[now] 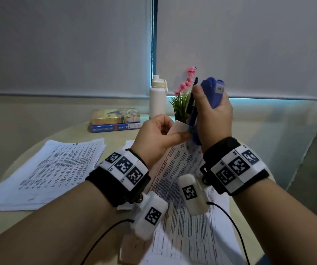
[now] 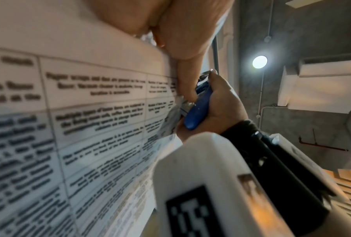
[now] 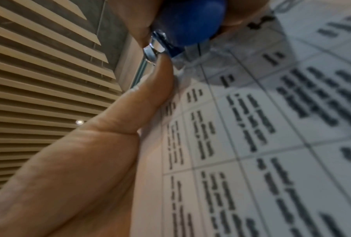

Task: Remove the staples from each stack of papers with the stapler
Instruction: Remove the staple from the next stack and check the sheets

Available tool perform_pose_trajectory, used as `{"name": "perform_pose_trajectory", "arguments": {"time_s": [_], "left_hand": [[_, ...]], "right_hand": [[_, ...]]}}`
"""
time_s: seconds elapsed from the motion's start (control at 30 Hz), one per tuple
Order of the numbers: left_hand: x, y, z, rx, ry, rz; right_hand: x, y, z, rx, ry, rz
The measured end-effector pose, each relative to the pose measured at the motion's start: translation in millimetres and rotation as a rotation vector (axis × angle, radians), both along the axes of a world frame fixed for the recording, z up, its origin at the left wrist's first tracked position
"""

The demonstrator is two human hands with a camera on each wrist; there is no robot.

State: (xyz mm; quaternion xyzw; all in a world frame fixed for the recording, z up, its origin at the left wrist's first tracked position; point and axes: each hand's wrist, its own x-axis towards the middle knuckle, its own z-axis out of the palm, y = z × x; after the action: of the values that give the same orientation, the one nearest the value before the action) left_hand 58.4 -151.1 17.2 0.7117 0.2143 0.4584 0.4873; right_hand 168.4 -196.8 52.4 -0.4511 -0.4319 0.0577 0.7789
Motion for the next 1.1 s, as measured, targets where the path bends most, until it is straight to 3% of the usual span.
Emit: {"name": "perform_pose_trajectory", "arguments": {"time_s": [0.23, 0.8, 1.0, 1.1], "left_hand": [[-11, 7, -10, 0.067, 0.229, -0.054], [-2, -1, -9, 0.06, 0.149, -0.033], [-17, 17, -12, 0.113, 0.271, 0.108], [-40, 39, -17, 0.024, 0.256, 0.169]], "right_hand": [[6, 7, 3, -0.009, 0.028, -0.069], [-16, 17, 11, 0.109, -0.036, 0.008], [36, 5, 14, -0.167, 0.04, 0.092], [92, -10, 6, -0.552, -0.043, -0.057]]}}
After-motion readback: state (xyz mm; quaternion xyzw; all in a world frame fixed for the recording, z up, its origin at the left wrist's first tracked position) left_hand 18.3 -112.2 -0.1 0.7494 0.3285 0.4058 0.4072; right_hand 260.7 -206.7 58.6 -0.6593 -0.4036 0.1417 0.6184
